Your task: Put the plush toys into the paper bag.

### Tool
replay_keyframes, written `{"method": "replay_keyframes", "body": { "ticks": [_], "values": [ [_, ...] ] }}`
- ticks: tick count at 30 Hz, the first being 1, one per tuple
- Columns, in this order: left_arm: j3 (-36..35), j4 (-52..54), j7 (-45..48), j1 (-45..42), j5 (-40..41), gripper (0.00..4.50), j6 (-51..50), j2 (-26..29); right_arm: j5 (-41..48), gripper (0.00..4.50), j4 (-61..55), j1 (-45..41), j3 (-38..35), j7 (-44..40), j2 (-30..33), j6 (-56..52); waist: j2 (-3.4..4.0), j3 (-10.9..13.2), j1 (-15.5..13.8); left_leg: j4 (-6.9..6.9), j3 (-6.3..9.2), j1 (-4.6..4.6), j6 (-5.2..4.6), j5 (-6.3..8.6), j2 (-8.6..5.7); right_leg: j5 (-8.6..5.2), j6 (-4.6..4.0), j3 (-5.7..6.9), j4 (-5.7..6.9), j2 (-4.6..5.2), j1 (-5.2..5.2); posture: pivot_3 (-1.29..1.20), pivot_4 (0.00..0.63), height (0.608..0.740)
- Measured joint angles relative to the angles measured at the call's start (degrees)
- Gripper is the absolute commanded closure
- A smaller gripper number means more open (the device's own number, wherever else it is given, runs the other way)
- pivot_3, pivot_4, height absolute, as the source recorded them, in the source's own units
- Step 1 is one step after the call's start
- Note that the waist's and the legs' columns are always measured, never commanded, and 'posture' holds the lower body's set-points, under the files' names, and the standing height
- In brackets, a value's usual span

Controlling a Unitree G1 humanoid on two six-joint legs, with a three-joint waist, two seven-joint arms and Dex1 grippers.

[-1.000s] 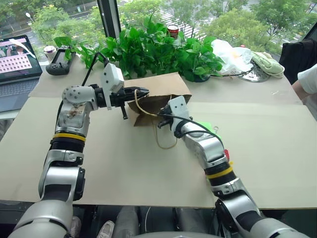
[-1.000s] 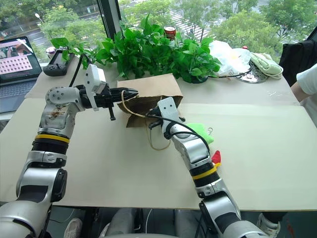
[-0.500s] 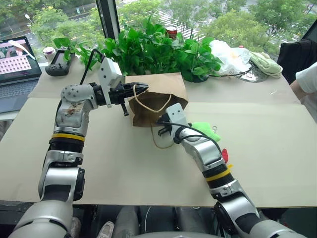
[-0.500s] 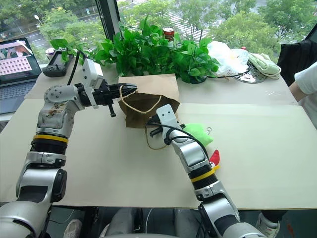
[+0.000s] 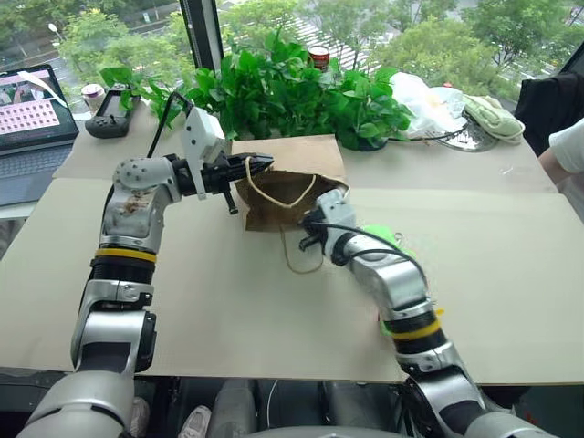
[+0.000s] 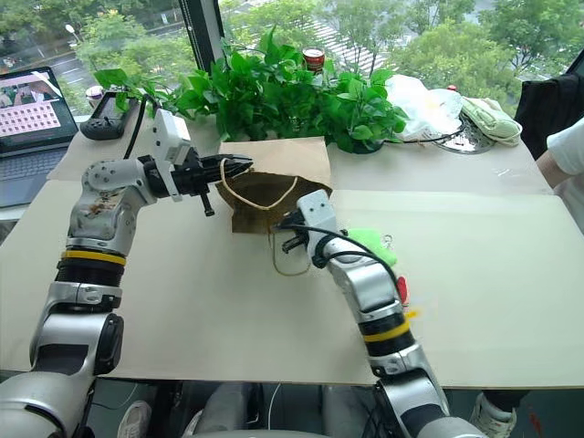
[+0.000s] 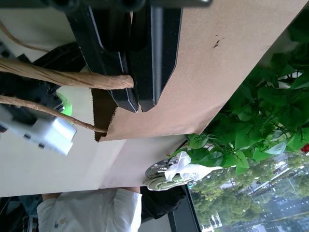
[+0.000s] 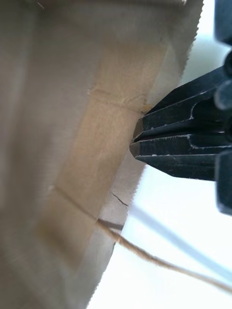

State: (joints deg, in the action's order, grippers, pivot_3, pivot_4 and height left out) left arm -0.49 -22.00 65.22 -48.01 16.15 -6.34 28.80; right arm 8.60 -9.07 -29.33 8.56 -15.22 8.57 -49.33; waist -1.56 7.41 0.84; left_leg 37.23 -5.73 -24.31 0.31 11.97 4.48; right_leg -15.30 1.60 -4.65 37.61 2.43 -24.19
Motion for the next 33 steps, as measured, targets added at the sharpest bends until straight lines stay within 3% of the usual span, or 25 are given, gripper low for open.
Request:
{"method": "replay_keyframes", "body": {
  "ticks": [5, 10, 13, 18, 19, 28, 33],
  "values": [
    [-0.1, 0.2, -0.3, 0.2, 0.0, 4.50, 0.0, 0.0, 6.2, 4.34, -14.7, 3.1, -4.8, -4.0, 5.5, -8.8, 0.00, 0.0, 0.0, -0.02, 0.13, 0.02, 0.00, 0.00, 0.00, 0.00, 0.00, 0.14, -0.02, -0.01, 0.04, 0.00, 0.150, 0.713],
    [-0.1, 0.2, -0.6, 0.6, 0.4, 4.50, -0.2, -0.5, 10.1, 2.99, -20.4, 3.5, -11.8, -6.0, 12.3, -15.3, 0.00, 0.0, 0.0, 0.01, 0.17, 0.05, 0.01, -0.02, -0.04, -0.01, -0.01, 0.13, -0.17, 0.00, 0.05, 0.00, 0.150, 0.713],
    [-0.2, 0.2, -0.6, 0.9, 1.0, 4.50, -0.2, -0.6, 10.7, 1.89, -21.6, 4.9, -15.8, -6.4, 17.7, -18.0, 0.00, 0.0, -0.1, -0.01, 0.21, 0.04, 0.00, -0.02, -0.04, -0.01, -0.01, 0.17, -0.39, 0.00, 0.11, 0.00, 0.150, 0.713],
    [-0.2, 0.2, -0.7, 0.9, 1.1, 4.50, -0.2, -0.6, 10.8, 0.18, -21.7, 9.3, -14.3, -6.8, 20.0, -21.2, 0.00, 0.0, 0.2, -0.05, 0.24, 0.02, -0.01, -0.02, -0.06, -0.01, -0.01, 0.16, -0.43, -0.01, 0.07, 0.00, 0.150, 0.713],
    [-0.2, 0.2, -0.7, 0.9, 1.1, 4.50, -0.2, -0.6, 10.7, 0.05, -21.7, 9.8, -13.6, -6.7, 20.1, -21.4, 0.00, 0.0, 0.2, -0.06, 0.26, 0.02, -0.01, -0.02, -0.05, -0.01, -0.01, 0.16, -0.42, -0.01, 0.08, 0.00, 0.150, 0.713],
    [-0.2, 0.2, -0.7, 0.9, 1.2, 4.50, -0.2, -0.6, 8.4, 0.05, -19.6, 11.7, -9.0, -4.4, 20.8, -21.3, 0.00, 0.0, -0.1, -0.02, 0.30, 0.02, -0.03, -0.03, -0.08, -0.01, -0.01, 0.17, -0.45, 0.00, 0.13, 0.00, 0.150, 0.713],
    [-0.2, 0.2, -0.8, 0.9, 1.2, 4.50, -0.2, -0.6, 8.3, 1.37, -19.6, 11.7, -8.8, -4.5, 20.8, -20.5, 0.00, 0.0, -0.1, -0.02, 0.31, 0.02, -0.03, -0.04, -0.08, -0.01, -0.01, 0.17, -0.44, 0.00, 0.13, 0.00, 0.150, 0.713]
  ]
}}
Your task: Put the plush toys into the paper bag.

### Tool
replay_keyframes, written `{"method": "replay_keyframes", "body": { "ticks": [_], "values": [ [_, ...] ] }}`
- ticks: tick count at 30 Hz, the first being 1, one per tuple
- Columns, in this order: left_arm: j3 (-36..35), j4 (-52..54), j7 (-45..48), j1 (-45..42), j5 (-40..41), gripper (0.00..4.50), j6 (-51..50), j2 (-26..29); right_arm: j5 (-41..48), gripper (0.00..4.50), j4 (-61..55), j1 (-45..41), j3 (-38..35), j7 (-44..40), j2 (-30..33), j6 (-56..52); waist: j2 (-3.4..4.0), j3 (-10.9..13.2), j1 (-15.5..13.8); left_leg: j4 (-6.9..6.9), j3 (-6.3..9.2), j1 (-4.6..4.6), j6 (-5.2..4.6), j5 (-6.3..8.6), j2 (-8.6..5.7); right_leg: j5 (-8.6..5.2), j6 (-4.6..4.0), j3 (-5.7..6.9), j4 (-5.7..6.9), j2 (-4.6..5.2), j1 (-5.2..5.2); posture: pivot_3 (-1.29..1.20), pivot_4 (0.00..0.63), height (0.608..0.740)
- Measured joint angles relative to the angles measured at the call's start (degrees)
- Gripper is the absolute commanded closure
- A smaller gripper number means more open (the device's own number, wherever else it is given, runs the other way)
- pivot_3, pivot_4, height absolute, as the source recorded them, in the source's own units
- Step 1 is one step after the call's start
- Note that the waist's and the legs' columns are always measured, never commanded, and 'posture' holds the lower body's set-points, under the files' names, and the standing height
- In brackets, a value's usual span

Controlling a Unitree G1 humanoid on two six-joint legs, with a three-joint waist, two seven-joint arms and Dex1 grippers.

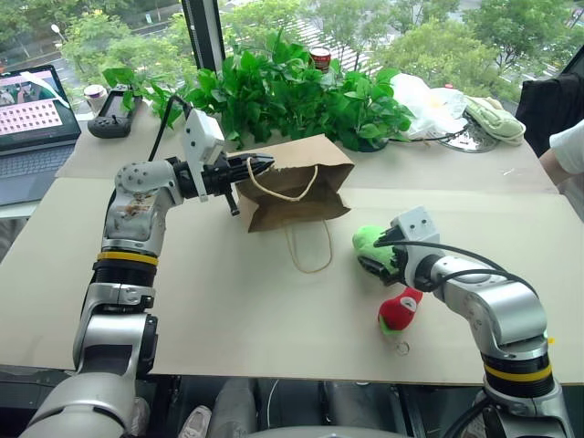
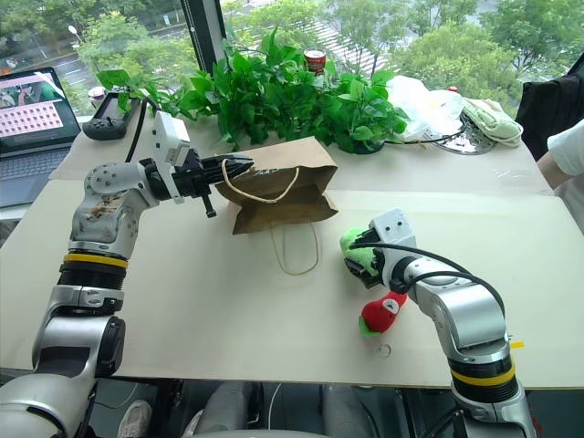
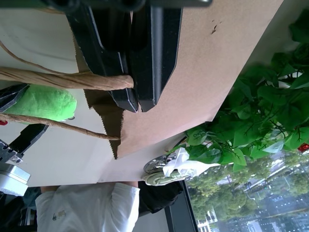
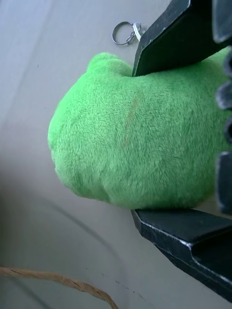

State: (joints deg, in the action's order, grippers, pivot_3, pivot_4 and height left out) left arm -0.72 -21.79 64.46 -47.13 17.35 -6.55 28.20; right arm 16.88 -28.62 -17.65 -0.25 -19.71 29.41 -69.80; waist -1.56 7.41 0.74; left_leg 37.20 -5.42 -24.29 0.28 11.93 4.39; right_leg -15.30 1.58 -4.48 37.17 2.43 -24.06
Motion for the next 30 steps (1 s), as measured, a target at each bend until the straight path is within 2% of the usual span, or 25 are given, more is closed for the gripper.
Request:
{"method": "replay_keyframes", "body": {
  "ticks": [5, 11, 13, 15, 19, 24, 30],
  "values": [
    [0.0, 0.0, 0.0, 0.0, 0.0, 4.50, 0.0, 0.0, -0.2, 3.02, 0.0, 0.0, 0.3, -0.1, 0.4, 1.0, 0.00, 0.0, 0.0, -0.01, 0.00, 0.00, 0.00, 0.00, 0.00, 0.00, 0.00, 0.00, 0.00, -0.01, 0.00, 0.00, 0.150, 0.713],
    [0.0, -0.1, -0.2, 0.0, 0.1, 4.50, -0.1, 0.0, 0.2, 3.02, -0.3, 0.0, 0.3, -0.7, 0.9, 1.2, 0.00, 0.0, 0.0, 0.00, 0.01, 0.00, 0.00, 0.00, 0.00, 0.00, 0.00, 0.00, 0.00, 0.00, 0.00, 0.00, 0.150, 0.713],
    [-0.3, -0.5, -0.4, -0.1, 0.5, 4.50, -0.8, -0.1, 2.3, 3.02, -1.4, -1.0, -1.8, -2.2, 0.7, 1.1, 0.00, 0.0, 0.1, 0.00, 0.01, -0.02, 0.00, 0.00, 0.00, 0.00, 0.00, 0.00, 0.00, 0.00, -0.03, 0.00, 0.150, 0.713],
    [-0.5, -0.8, -0.6, -0.2, 0.7, 4.50, -1.3, -0.2, 7.2, 3.02, -4.5, -5.3, -5.3, -4.8, -0.4, -1.4, 0.03, 0.0, 0.3, -0.01, 0.03, -0.01, -0.01, 0.00, 0.00, 0.00, 0.00, 0.00, 0.02, -0.01, -0.05, 0.00, 0.150, 0.713],
    [-0.4, -1.0, -0.8, -0.5, 0.8, 4.50, -1.6, -0.7, 14.1, 3.02, -9.8, -13.6, -7.7, -6.3, -3.6, -5.8, 0.03, 0.0, 0.1, -0.02, 0.27, -0.01, -0.01, -0.01, 0.03, 0.00, -0.01, 0.27, 0.04, -0.04, 0.04, 0.00, 0.150, 0.713],
    [-0.7, -0.6, -1.0, -0.5, 1.8, 4.50, -3.8, -1.0, 16.1, 3.02, -10.0, -16.4, -4.5, -4.3, -6.4, -9.9, 0.03, 0.0, -0.2, 0.01, 0.28, -0.14, -0.01, -0.01, -0.01, 0.01, -0.02, 0.30, 0.01, 0.03, 0.02, 0.00, 0.150, 0.713],
    [-1.2, 0.7, -2.0, -1.4, 3.9, 4.50, -7.7, -1.7, 13.6, 3.02, -5.0, -17.6, 2.7, -1.0, -7.5, -8.5, 0.03, 0.0, 0.0, 0.01, 0.32, -0.15, -0.02, -0.01, -0.01, 0.01, -0.02, 0.33, 0.02, 0.03, 0.00, 0.00, 0.150, 0.713]
  ]
}}
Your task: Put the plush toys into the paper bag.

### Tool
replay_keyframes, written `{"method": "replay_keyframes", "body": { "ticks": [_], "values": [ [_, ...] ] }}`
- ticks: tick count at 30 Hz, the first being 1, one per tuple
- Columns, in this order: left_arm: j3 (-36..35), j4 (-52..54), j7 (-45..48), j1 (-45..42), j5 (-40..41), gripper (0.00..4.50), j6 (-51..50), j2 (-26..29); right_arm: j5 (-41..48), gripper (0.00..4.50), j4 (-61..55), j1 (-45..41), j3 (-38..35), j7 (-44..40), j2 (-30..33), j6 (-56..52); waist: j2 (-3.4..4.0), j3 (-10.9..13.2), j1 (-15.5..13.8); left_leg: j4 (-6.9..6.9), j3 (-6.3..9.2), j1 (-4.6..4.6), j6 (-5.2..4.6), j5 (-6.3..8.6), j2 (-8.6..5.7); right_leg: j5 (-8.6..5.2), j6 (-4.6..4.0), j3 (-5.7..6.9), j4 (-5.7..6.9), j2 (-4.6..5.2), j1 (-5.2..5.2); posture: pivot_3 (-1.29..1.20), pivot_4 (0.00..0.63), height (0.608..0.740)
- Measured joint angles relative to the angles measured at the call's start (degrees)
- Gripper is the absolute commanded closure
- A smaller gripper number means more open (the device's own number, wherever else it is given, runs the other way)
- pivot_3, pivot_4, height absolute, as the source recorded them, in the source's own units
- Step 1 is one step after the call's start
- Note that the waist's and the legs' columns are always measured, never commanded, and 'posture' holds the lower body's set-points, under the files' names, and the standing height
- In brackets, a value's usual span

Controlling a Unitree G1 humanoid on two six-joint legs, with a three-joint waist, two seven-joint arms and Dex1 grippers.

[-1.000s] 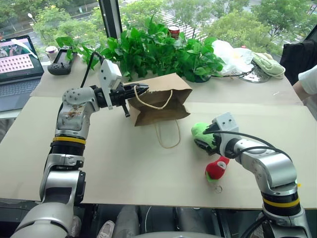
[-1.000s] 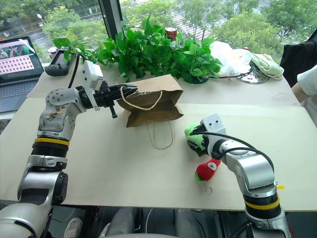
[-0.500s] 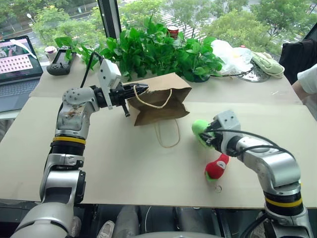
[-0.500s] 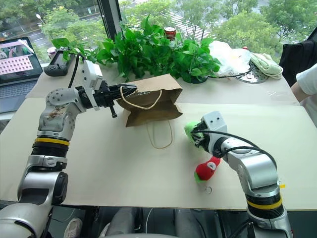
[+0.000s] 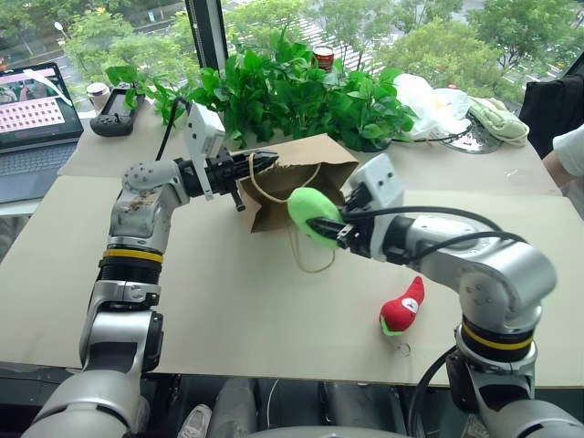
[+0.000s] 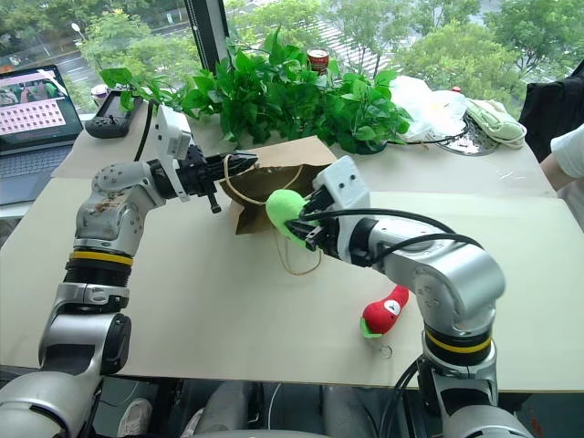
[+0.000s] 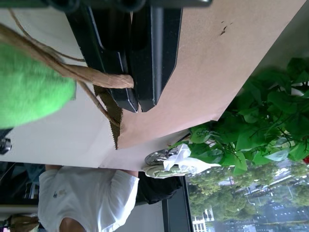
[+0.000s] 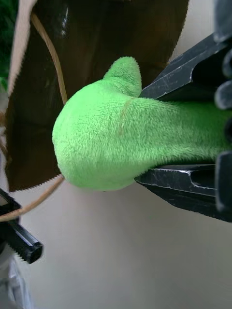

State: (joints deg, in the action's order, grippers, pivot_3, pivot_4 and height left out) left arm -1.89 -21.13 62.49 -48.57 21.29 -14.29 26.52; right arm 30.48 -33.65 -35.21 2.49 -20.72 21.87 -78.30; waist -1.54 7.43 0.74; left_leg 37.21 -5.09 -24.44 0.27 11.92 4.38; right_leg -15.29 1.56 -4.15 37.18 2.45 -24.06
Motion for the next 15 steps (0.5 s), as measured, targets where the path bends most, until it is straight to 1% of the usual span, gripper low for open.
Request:
{"method": "replay_keyframes", "body": {
  "ticks": [4, 10, 15],
  "values": [
    [-0.5, 0.6, -0.2, -0.3, 1.1, 4.50, -1.2, 0.0, -3.5, 3.02, 5.0, -1.8, 3.8, 1.3, 1.0, 3.2, 0.00, 0.0, 0.0, 0.00, 0.00, 0.00, 0.00, 0.00, 0.00, 0.00, 0.00, 0.00, 0.00, 0.00, -0.02, 0.00, 0.150, 0.713],
    [-0.4, 1.7, -0.2, -0.3, 1.3, 4.50, -2.2, -0.2, -6.8, 3.02, 10.3, -3.8, 6.6, 1.9, 0.3, 7.2, 0.01, 0.0, 0.1, -0.02, 0.00, -0.02, -0.01, -0.01, 0.00, 0.00, -0.01, 0.01, 0.00, 0.00, -0.06, 0.00, 0.150, 0.713],
    [0.2, 2.8, 0.2, 0.0, 1.3, 4.50, -2.3, -0.4, -9.5, 3.02, 16.6, -10.2, 7.4, 3.1, -2.5, 9.7, 0.02, 0.0, 0.2, -0.03, 0.03, -0.01, -0.01, -0.02, 0.01, 0.01, -0.02, 0.04, 0.03, -0.01, -0.06, 0.00, 0.150, 0.713]
  ]
}}
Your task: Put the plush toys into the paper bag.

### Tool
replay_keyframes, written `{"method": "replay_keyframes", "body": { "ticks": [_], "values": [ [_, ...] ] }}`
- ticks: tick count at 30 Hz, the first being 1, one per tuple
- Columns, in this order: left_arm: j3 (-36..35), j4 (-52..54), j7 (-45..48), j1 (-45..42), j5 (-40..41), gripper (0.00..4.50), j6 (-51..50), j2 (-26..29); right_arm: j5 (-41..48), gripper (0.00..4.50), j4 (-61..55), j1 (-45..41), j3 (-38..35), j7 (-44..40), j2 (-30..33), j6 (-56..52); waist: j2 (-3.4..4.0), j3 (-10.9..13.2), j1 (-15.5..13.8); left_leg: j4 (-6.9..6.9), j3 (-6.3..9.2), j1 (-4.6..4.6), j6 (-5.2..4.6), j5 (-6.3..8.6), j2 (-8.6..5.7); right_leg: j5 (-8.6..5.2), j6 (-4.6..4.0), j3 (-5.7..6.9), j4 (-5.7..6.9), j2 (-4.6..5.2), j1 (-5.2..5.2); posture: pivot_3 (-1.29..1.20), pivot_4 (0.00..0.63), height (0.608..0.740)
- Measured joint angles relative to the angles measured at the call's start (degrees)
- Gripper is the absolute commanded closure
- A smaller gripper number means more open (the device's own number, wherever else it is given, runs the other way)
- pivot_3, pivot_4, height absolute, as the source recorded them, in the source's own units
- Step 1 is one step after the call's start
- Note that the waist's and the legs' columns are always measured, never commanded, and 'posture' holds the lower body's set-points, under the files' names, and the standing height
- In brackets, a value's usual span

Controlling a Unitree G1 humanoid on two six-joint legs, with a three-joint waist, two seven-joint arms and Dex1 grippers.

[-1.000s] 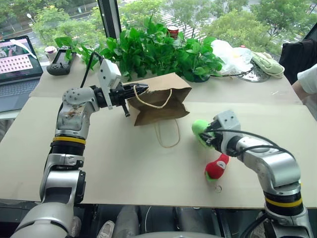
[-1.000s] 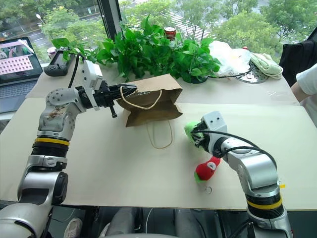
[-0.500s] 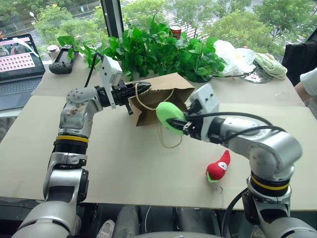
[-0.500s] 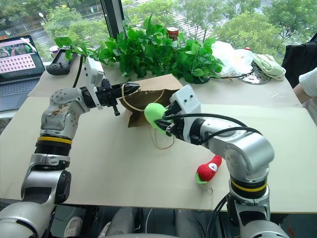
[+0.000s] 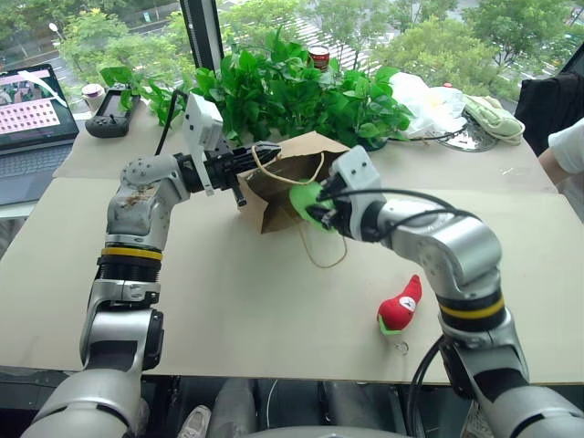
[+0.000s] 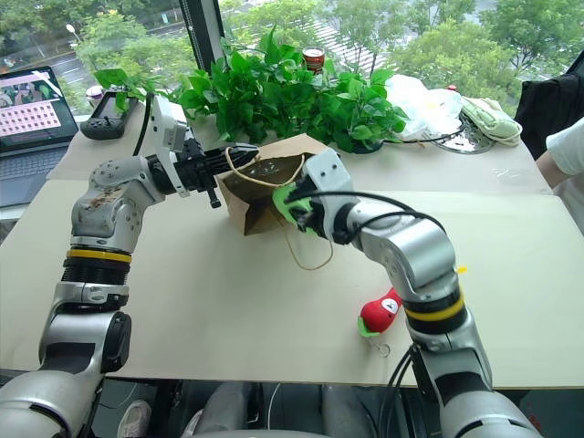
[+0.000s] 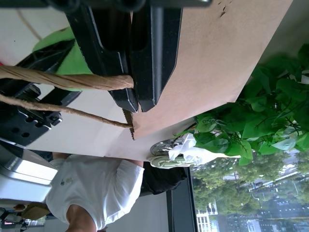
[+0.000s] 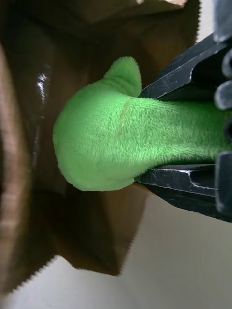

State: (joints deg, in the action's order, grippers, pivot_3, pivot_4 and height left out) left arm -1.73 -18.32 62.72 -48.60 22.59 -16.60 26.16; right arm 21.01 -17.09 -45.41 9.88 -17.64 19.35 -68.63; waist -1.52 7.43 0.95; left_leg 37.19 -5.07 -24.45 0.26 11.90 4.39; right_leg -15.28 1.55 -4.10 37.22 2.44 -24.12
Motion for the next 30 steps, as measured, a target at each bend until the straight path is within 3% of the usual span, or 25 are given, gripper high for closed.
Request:
{"method": "replay_keyframes", "body": {
  "ticks": [3, 7, 12, 18, 23, 30],
  "values": [
    [0.3, 0.5, 0.0, 0.4, 0.0, 4.50, -0.1, -0.3, -2.5, 3.02, 6.0, -3.6, 0.5, 2.2, -2.7, 1.8, 0.01, 0.0, 0.0, -0.01, -0.01, -0.01, 0.00, 0.00, 0.00, 0.00, -0.01, 0.00, -0.01, 0.01, -0.01, 0.00, 0.150, 0.713],
    [0.6, 1.0, 0.0, 1.0, 0.0, 4.50, -0.5, -0.6, -5.2, 1.94, 9.9, -5.1, 0.2, 4.5, -4.9, 3.5, 0.01, 0.0, -0.1, -0.04, 0.00, -0.09, 0.00, 0.00, 0.00, 0.01, -0.01, 0.03, 0.03, 0.01, -0.01, 0.00, 0.150, 0.713],
    [0.6, 1.5, 0.1, 1.2, 0.0, 4.50, -0.9, -0.6, -6.7, 0.11, 10.7, -5.1, -1.5, 6.4, -6.5, 4.5, 0.01, 0.0, -0.1, -0.04, 0.01, -0.19, 0.00, 0.00, 0.00, 0.01, -0.01, 0.06, 0.18, 0.03, -0.06, 0.00, 0.150, 0.713],
    [0.6, 1.5, 0.1, 1.3, 0.0, 4.50, -0.9, -0.6, -6.7, 0.04, 10.0, -5.0, -2.2, 5.9, -6.2, 4.4, 0.02, 0.0, 0.0, -0.04, 0.02, -0.18, 0.00, 0.00, 0.00, 0.01, -0.01, 0.07, 0.24, 0.02, -0.08, 0.00, 0.150, 0.713],
    [0.4, 1.4, 0.0, 1.3, 0.0, 4.50, -0.9, -0.5, -4.3, 0.04, 3.6, -2.3, -5.0, 2.3, -1.7, 1.7, 0.02, 0.0, -0.2, -0.04, 0.04, -0.18, 0.00, 0.00, 0.00, 0.01, -0.01, 0.09, 0.23, 0.03, -0.05, 0.00, 0.150, 0.713],
    [0.0, 0.7, 0.0, 1.3, 0.0, 4.50, -0.9, 0.4, 7.3, 0.04, -14.7, 11.2, -10.6, -11.6, 15.3, -5.5, 0.02, 0.0, -0.3, -0.10, 0.08, -0.23, -0.01, 0.01, -0.01, 0.01, -0.01, 0.10, -0.08, 0.03, 0.01, 0.00, 0.150, 0.713]
  ]
}}
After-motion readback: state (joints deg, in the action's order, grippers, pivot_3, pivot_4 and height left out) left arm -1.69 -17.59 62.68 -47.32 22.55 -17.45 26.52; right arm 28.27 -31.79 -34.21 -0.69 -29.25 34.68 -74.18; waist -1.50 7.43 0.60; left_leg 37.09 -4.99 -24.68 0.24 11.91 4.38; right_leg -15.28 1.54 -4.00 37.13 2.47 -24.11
